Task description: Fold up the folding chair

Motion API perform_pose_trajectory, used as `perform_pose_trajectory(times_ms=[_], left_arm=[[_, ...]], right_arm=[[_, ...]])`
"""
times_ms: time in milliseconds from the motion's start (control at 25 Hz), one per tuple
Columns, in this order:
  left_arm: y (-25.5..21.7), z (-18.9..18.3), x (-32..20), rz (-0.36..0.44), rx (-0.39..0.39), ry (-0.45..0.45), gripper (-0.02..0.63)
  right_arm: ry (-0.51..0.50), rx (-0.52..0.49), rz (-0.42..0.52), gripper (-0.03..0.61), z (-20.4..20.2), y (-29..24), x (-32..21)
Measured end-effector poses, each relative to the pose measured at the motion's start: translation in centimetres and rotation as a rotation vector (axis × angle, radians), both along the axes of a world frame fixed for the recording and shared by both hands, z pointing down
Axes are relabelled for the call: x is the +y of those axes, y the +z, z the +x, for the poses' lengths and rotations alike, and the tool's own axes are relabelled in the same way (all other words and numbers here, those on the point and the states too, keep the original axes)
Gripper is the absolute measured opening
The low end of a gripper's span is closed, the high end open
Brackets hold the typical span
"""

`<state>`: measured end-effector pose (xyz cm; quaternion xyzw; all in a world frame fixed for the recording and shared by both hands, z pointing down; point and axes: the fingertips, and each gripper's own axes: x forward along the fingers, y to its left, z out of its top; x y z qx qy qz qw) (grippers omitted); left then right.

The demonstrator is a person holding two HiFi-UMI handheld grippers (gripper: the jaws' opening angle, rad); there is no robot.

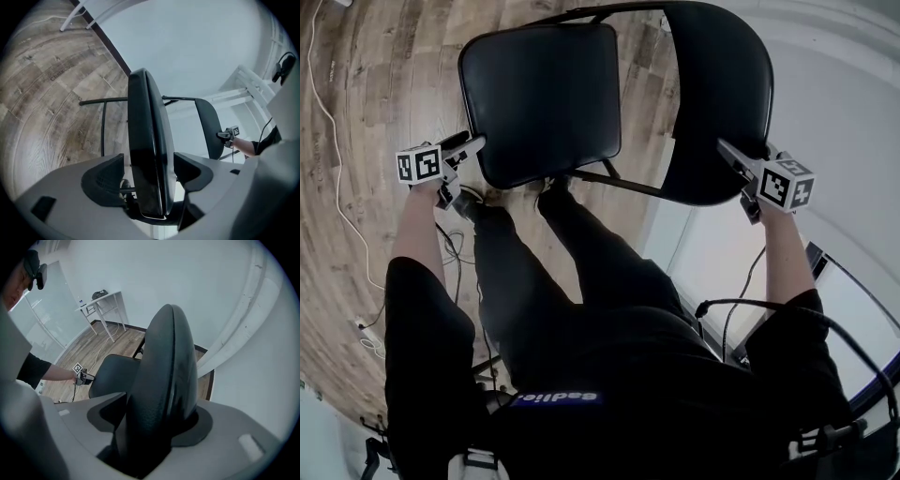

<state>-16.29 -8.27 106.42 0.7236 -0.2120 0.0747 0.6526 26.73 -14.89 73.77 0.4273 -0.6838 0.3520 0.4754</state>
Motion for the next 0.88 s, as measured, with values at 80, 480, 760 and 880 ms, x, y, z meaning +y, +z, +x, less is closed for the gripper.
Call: perform_pose_trajectory(times_ms=[80,480,760,880], left_arm=[[0.4,0.6,0.3,-0.032,0.061,0.035,0.313],[1.7,3.8,-1.7,-0.056,0.219,0.094,0.311],[2.0,5.8,-1.8,-0.124,0.281,0.075,0.311],[1.5,7.3,-2.2,-0.105,0.270,0.073,0.299]], right_arm=[[0.000,0.009,-0.003,0.273,-0.1,0.1,0.0],[-0.002,0.009,-0.008,0.272,0.1,0.5,-0.6],[0.021,-0.036,0.002,0.219,0.1,0.2,-1.0],[0.031,-0.057,0.008,0.198,0.4,0.2,-0.9]])
